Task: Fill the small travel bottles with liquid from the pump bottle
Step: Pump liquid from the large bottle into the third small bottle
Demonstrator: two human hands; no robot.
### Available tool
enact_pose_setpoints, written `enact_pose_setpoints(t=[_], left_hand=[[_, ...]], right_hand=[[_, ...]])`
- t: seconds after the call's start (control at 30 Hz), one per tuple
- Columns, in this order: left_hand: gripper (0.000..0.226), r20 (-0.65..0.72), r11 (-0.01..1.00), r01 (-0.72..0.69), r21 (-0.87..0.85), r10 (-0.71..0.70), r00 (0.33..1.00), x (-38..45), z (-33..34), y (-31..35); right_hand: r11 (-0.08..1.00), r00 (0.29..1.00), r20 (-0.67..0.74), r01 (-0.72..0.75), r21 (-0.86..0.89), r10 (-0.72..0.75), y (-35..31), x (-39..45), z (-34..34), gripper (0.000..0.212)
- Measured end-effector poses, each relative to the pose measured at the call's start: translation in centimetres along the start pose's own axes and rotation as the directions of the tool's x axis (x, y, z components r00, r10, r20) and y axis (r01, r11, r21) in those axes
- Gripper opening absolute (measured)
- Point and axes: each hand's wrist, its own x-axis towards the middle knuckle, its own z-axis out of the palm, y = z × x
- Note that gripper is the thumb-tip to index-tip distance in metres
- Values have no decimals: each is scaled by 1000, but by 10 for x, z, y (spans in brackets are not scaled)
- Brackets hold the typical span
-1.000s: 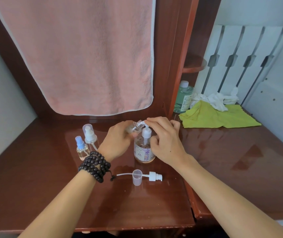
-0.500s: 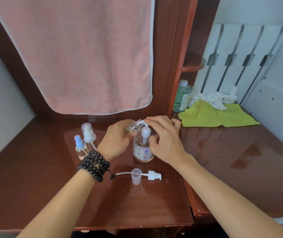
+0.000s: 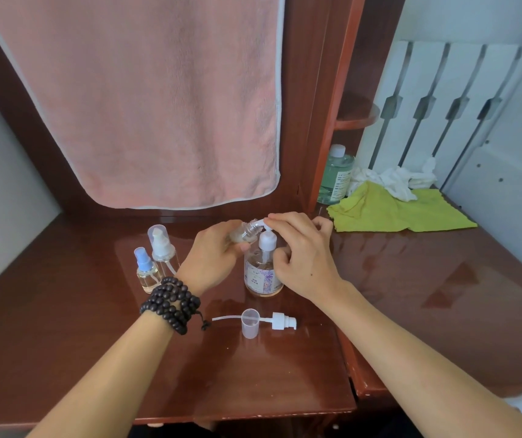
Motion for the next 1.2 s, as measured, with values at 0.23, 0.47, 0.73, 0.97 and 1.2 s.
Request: enact_pose_setpoints(t=[0.23,0.47,0.73,0.97,1.2], left_hand=[[25,0,1000,1,16,-1,1000,3,0,-1],[31,24,999,34,25,-34,999,2,7,-9],[28,2,1000,7,26,-8,1000,4,0,-2],[28,21,999,39,22,-40,999,1,9,-9],[30,-1,1000,18,9,-18,1000,3,1,-4]], right_hand=[[1000,1000,-20,-9,-10,9,3,0,1,54],[1000,1000,14,-28,6,28,2,0,1,52],[1000,1000,-17,18,-8,-18,2,0,1,55],[999,999,11,-31,25,30,4,0,3,53],[1000,1000,16,6,9,-6,1,-1,1,57]])
